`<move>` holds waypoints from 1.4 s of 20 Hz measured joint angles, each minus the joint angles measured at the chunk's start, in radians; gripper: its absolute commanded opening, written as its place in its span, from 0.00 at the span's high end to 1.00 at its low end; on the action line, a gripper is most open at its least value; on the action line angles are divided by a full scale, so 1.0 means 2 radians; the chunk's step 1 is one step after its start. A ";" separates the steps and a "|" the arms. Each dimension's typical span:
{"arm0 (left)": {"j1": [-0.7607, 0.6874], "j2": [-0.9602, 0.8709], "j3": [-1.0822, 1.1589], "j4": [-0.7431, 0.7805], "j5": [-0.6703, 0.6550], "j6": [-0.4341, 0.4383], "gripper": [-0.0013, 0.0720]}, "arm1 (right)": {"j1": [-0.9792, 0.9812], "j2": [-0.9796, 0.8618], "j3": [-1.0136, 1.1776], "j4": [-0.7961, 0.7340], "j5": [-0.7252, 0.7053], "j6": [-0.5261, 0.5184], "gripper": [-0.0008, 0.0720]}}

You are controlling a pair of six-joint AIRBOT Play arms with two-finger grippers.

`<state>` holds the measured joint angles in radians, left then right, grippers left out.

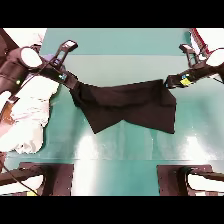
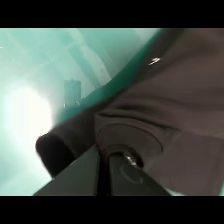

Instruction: Fold the shirts.

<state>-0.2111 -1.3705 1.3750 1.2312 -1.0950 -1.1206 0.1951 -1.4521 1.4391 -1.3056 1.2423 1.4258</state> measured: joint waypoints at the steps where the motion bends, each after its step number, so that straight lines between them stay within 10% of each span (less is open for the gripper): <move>1: 0.000 -0.006 -0.001 0.003 0.010 -0.002 0.88 | -0.004 -0.010 0.012 0.001 -0.002 0.000 0.29; 3: 0.002 -0.013 0.005 0.020 0.028 -0.012 0.18 | -0.015 -0.020 0.035 0.002 0.002 -0.002 0.29; 4: 0.006 -0.016 0.011 0.028 0.033 -0.021 0.16 | -0.025 -0.020 0.043 0.002 0.011 -0.002 0.29; 10: 0.060 -0.021 0.045 0.003 0.027 -0.080 0.16 | -0.099 0.033 0.016 0.002 0.093 -0.013 0.29; 26: 0.076 -0.096 -0.124 -0.249 0.078 -0.030 0.17 | -0.189 0.169 -0.241 0.088 0.070 -0.038 0.29; 28: 0.076 -0.103 -0.125 -0.271 0.090 -0.023 0.55 | -0.189 0.170 -0.243 0.090 0.066 -0.038 0.29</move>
<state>-0.0597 -1.5764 1.1252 0.6888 -0.9146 -1.1664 -0.1833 -1.1118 0.9524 -1.1259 1.3750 1.3502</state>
